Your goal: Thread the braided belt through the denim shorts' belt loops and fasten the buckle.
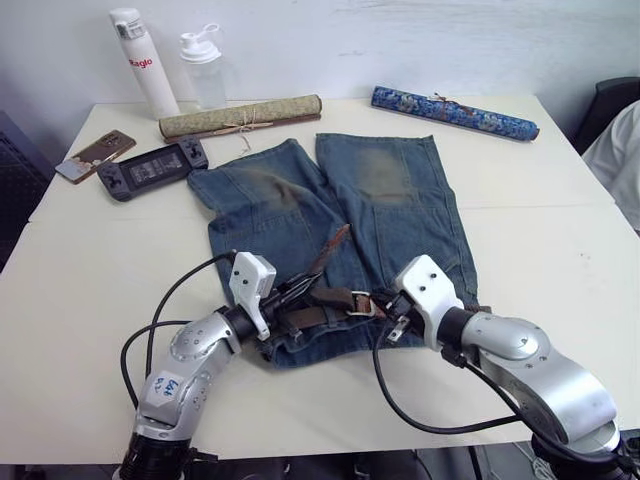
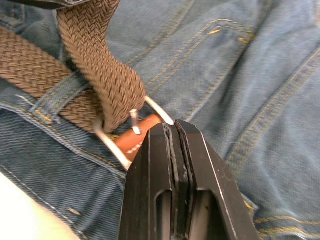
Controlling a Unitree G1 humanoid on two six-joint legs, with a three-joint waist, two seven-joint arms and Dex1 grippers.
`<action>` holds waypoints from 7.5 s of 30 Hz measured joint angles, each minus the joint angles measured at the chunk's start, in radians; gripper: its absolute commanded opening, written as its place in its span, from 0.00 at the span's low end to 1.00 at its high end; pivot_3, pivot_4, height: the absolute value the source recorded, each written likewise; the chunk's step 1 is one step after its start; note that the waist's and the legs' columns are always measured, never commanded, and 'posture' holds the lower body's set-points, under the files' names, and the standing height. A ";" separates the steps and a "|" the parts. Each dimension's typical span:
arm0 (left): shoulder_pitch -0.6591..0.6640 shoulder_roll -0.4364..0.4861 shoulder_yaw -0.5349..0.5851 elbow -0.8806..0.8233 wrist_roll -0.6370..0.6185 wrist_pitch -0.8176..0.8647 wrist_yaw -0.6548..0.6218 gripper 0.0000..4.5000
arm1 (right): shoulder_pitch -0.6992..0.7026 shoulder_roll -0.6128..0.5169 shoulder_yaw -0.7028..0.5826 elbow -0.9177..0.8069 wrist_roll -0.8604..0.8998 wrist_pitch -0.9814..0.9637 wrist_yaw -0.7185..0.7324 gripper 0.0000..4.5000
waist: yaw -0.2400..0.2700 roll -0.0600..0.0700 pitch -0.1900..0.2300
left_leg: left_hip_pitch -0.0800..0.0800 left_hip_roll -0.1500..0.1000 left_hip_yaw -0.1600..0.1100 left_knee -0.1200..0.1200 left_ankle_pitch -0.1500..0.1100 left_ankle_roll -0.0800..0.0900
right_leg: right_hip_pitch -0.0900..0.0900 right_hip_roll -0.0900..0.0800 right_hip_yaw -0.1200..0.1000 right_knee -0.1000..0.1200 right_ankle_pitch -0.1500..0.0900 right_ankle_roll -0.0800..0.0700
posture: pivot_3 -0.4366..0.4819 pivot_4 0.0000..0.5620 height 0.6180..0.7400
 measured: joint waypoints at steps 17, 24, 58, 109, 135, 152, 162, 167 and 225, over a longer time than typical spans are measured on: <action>0.029 0.063 0.023 -0.018 0.000 0.002 -0.022 0.00 | -0.035 0.079 0.131 0.050 -0.042 0.005 -0.105 0.01 | -0.004 0.000 0.000 | 0.000 0.001 0.000 -0.001 0.000 0.000 | 0.000 0.000 0.000 0.000 0.000 0.000 | 0.48 0.27 0.82; 0.029 0.068 0.018 -0.020 0.000 0.002 -0.023 0.00 | -0.065 0.096 0.172 0.080 -0.068 -0.003 -0.112 0.01 | -0.004 0.000 0.000 | 0.000 0.000 0.000 -0.001 0.000 0.000 | 0.000 0.000 0.000 -0.001 0.000 0.000 | 0.48 0.27 0.82; -0.010 0.057 0.015 -0.027 0.000 0.019 -0.019 0.00 | -0.019 0.010 0.232 0.050 -0.136 -0.067 -0.077 0.01 | -0.002 0.000 0.000 | 0.000 0.000 0.000 -0.001 0.000 0.000 | 0.000 0.000 0.000 -0.001 0.000 0.000 | 0.48 0.27 0.82; -0.498 -0.202 -0.224 0.420 0.105 0.041 -0.156 0.00 | -0.048 -0.082 0.391 0.218 -0.780 -0.521 0.367 0.01 | 0.000 -0.011 -0.029 | 0.019 0.003 -0.002 -0.003 -0.004 -0.004 | 0.022 0.003 -0.003 -0.012 -0.001 -0.001 | 0.48 0.27 0.82; -0.668 -0.450 -0.213 0.771 0.265 -0.025 -0.163 0.00 | 0.029 -0.084 0.294 0.294 -0.768 -0.697 0.372 0.01 | 0.026 -0.004 -0.040 | 0.030 0.003 -0.007 -0.004 -0.017 0.002 | 0.040 0.001 -0.007 -0.024 0.000 0.001 | 0.48 0.27 0.82; -0.534 -0.361 -0.146 0.488 0.244 0.043 -0.158 0.00 | 0.108 -0.001 0.232 0.302 -0.738 -0.725 0.312 0.01 | 0.020 0.000 -0.039 | 0.029 0.003 -0.008 -0.009 -0.017 0.002 | 0.039 0.001 -0.007 -0.027 0.000 0.001 | 0.48 0.27 0.82; -0.302 -0.098 -0.128 0.165 0.277 0.077 -0.129 0.00 | 0.098 0.095 0.213 0.170 -0.657 -0.459 0.351 0.01 | 0.009 0.002 -0.028 | 0.026 0.003 -0.005 -0.022 -0.012 -0.003 | 0.030 0.002 -0.006 -0.030 -0.001 -0.002 | 0.48 0.27 0.82; -0.187 0.005 -0.156 0.066 0.305 0.087 -0.131 0.00 | 0.047 0.125 0.148 0.087 -0.559 -0.257 0.389 0.01 | 0.001 0.004 -0.013 | 0.007 0.001 -0.006 -0.018 -0.003 -0.004 | 0.013 0.002 -0.008 -0.025 -0.001 -0.001 | 0.48 0.27 0.82; -0.233 0.072 0.050 -0.066 0.017 0.263 -0.074 0.00 | 0.321 -0.070 0.227 0.032 -0.800 -0.599 0.047 0.49 | 0.015 0.002 -0.008 | 0.000 0.000 -0.001 -0.004 0.000 -0.003 | 0.001 0.004 -0.001 -0.007 0.000 0.001 | 0.48 0.27 0.82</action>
